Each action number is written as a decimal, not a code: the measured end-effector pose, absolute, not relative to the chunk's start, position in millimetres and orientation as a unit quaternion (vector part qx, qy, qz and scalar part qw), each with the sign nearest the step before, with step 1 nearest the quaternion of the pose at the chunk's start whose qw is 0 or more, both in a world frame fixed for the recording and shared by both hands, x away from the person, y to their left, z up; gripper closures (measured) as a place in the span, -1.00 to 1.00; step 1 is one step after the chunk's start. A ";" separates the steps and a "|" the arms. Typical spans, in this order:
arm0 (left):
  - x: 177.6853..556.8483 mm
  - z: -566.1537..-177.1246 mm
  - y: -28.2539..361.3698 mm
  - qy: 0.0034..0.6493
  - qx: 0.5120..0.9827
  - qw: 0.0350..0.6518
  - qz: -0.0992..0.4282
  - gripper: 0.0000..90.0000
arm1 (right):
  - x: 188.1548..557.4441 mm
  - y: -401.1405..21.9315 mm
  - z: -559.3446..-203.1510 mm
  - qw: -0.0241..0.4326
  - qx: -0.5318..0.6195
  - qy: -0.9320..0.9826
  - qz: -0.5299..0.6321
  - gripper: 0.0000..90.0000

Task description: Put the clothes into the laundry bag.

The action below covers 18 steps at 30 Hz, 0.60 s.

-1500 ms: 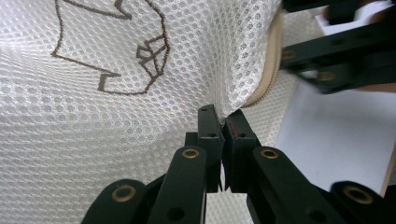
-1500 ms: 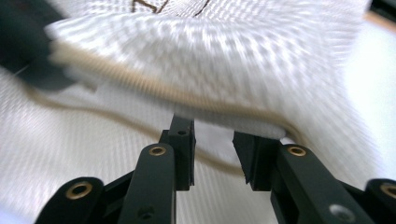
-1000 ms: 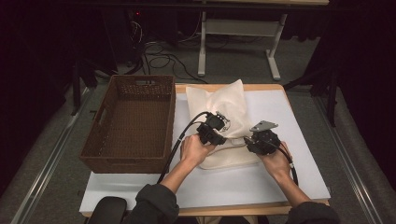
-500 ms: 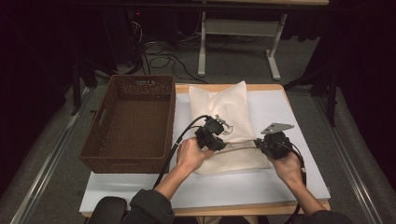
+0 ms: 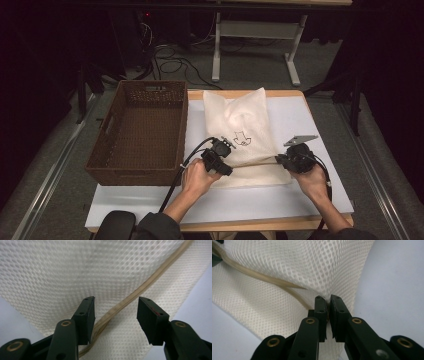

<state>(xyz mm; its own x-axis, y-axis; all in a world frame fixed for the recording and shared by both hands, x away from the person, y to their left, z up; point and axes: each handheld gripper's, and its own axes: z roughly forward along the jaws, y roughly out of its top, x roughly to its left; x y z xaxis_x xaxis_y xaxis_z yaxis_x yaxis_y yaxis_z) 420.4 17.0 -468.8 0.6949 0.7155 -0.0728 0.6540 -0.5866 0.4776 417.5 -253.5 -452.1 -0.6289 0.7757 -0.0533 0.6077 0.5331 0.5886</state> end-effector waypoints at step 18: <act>418.1 -477.3 26.8 0.391 0.885 0.241 0.075 0.96 | 412.6 -241.4 -448.1 0.179 0.376 0.847 0.332 0.67</act>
<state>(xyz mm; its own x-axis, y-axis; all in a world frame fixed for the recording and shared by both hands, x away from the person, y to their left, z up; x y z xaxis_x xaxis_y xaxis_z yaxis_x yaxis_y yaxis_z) 418.1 26.8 -477.3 0.6825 0.7287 -0.0557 0.6563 -0.5776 0.4854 412.6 -241.4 -448.1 -0.6537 0.7549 -0.0537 0.5172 0.4974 0.6964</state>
